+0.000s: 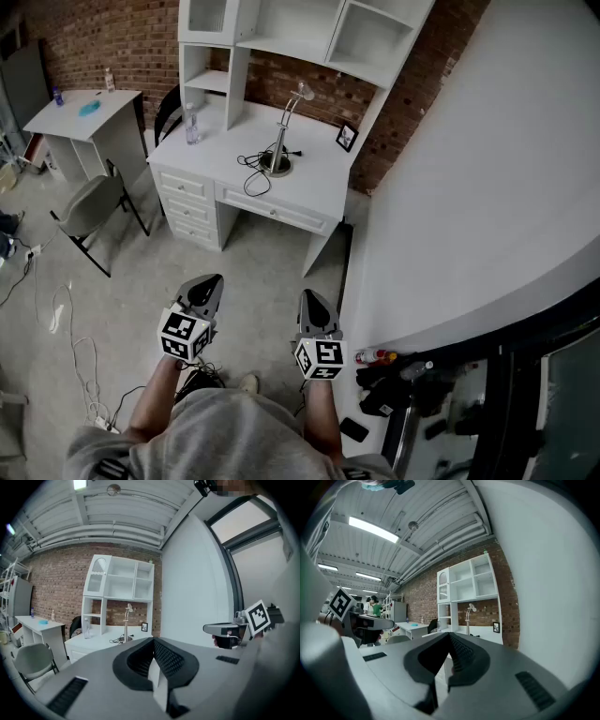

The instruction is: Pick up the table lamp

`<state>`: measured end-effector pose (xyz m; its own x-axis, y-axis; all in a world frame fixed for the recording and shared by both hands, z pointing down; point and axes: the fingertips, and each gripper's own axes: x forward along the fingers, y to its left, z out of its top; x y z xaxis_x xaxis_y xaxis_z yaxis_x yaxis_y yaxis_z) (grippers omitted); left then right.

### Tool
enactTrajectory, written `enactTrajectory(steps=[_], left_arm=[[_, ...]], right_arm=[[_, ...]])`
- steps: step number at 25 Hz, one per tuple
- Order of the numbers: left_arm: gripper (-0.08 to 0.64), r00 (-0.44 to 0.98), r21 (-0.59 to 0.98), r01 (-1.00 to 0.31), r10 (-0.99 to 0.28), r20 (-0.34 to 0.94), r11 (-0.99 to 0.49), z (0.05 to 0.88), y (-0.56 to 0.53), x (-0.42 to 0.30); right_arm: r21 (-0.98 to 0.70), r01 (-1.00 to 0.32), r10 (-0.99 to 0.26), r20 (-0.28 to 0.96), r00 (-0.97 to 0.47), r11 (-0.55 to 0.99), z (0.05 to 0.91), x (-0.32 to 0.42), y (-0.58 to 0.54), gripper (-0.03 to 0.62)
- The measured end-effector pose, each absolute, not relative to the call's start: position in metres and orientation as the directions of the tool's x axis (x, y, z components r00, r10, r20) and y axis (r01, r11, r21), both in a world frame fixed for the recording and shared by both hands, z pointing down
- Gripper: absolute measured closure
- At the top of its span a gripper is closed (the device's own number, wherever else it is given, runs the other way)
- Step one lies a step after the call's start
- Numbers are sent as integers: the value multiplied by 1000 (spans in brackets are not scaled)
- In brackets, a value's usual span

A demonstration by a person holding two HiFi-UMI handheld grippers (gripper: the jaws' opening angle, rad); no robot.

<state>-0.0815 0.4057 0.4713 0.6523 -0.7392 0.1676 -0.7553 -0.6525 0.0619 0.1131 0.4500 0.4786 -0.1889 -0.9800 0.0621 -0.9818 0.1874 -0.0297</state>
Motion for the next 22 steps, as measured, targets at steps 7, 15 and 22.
enactTrajectory(steps=[7,15,22], left_arm=[[555,654,59,-754,-738,170,-654,472,408,-79],[555,647,54,-758,-740,184,-650,475,415,-77],[555,644,43,-759,-739,198,-650,480,415,-67]], right_arm=[[-38,-981,-980,61,-191,189,479,113,452,570],[-44,-984,-982,69,-178,175,484,119,461,569],[-57,-985,-980,105,-169,163,504,133,477,569]])
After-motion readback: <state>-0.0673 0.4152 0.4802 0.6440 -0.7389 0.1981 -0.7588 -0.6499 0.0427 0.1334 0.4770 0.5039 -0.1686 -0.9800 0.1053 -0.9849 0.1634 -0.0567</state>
